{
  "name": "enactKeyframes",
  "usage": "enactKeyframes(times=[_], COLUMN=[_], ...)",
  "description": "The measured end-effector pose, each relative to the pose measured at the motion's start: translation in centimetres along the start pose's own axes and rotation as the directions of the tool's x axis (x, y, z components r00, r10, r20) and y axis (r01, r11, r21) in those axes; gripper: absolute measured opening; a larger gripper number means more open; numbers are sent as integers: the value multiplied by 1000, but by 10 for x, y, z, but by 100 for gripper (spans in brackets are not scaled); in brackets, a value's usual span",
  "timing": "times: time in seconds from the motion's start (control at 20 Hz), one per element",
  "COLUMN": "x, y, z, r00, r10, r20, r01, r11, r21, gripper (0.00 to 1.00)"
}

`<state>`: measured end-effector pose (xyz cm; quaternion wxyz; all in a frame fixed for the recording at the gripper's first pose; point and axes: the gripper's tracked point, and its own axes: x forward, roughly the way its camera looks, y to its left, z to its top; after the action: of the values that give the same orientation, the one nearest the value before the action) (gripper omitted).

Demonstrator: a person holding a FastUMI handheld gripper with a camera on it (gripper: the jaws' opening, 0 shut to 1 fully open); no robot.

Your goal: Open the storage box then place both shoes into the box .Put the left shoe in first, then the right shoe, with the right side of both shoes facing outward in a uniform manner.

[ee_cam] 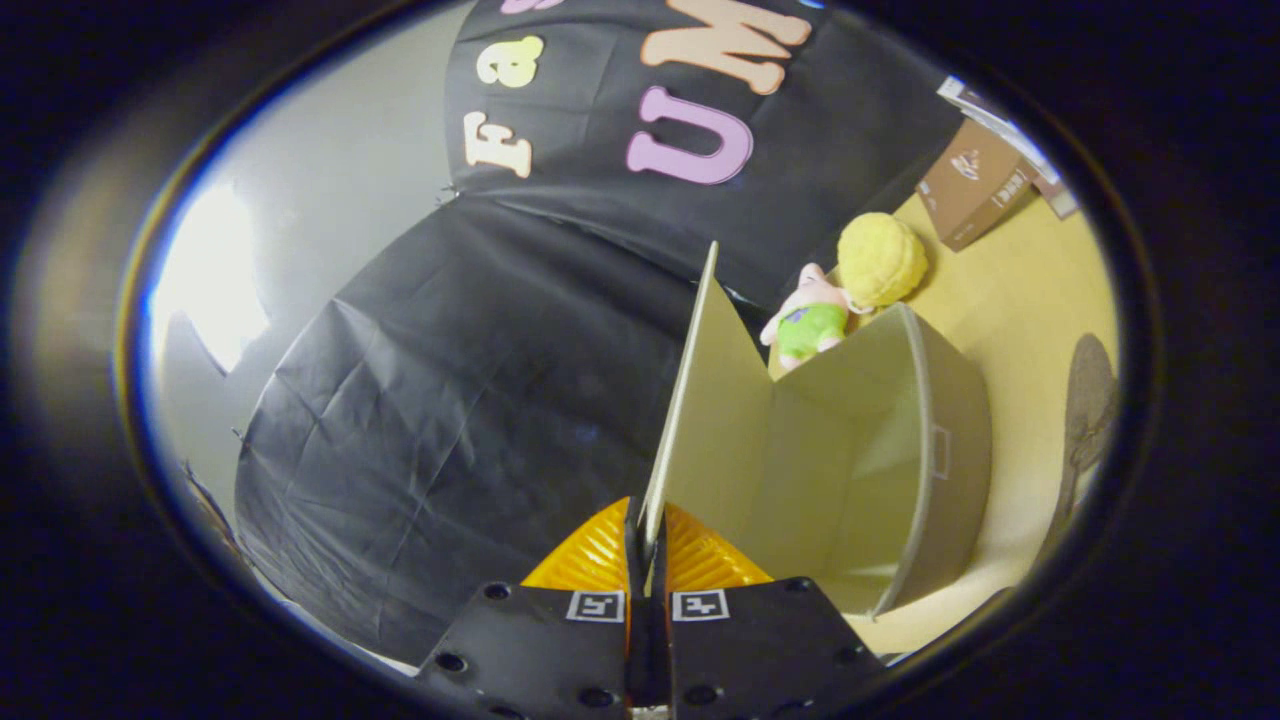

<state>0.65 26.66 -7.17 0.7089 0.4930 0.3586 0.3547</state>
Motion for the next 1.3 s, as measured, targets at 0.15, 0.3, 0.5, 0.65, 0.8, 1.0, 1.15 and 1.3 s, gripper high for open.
enactKeyframes(times=[0.15, 0.3, 0.5, 0.65, 0.8, 1.0, 1.15, 1.3], x=[26, 51, 89, 123, 143, 180, 203, 219], y=[24, 43, 61, 71, 75, 73, 64, 56], z=[-5, -15, -31, -48, -67, -92, -113, -133], r00=[1000, 999, 997, 994, 991, 984, 975, 964], r10=[7, 1, -15, -27, -40, -71, -120, -158], r20=[-19, -44, -74, -101, -126, -161, -188, -215], r01=[-8, -4, 8, 16, 25, 44, 75, 99], r11=[999, 998, 996, 995, 992, 985, 971, 960], r21=[-37, -56, -92, -103, -122, -164, -229, -262], gripper=[4, 4, 4, 4, 5, 7, 9, 13])
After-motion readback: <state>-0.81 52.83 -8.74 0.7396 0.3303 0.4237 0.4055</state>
